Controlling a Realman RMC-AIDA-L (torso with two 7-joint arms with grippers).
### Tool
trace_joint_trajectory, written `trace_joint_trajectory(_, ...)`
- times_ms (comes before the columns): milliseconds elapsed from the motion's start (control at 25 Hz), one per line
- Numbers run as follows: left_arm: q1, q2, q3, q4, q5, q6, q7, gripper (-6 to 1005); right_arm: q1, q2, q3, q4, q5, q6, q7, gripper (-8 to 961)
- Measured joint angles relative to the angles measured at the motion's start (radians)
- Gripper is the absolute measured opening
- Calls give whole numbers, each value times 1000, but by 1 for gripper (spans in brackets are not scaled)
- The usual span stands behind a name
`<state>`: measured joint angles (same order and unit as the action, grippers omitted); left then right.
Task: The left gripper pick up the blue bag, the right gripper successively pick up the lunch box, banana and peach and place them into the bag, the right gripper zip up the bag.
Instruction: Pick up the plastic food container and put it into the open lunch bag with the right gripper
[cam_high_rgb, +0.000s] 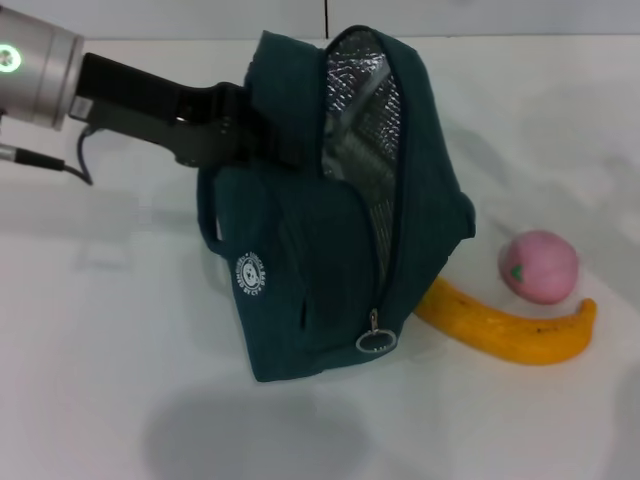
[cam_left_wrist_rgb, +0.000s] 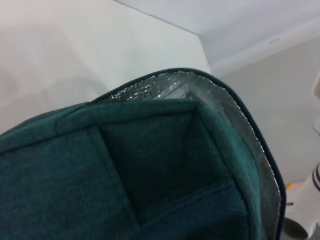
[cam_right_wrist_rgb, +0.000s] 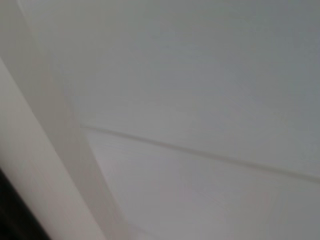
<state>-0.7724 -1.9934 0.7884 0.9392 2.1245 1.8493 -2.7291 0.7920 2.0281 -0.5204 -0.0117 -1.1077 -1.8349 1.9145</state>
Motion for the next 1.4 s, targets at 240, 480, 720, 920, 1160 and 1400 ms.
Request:
trace_joint_trajectory(240,-7,-2,10,-2,4,-9,6,31,55,0,-90,55,-3,85,-51,114)
trace_joint_trajectory(480,0,4,5,-22,-3,-23,31,31,28,0,-188,55,-27,239,-68,116)
trace_joint_trajectory(720,6,3,5,-23,-7,-25,40,31,13,0,-207,49,-63,289,-78,118)
trace_joint_trajectory(920,4,0,5,-23,-10,-25,50,31,34,0,-213,50,-112,302,-74,120)
trace_joint_trajectory(1160,2,2,3,-23,-11,-34,58,31,46,0,-219,56,-133,300,-72,122)
trace_joint_trajectory(1400,0,2,3,-23,-12,-41,83,31,58,0,-219,50,-153,312,-72,124)
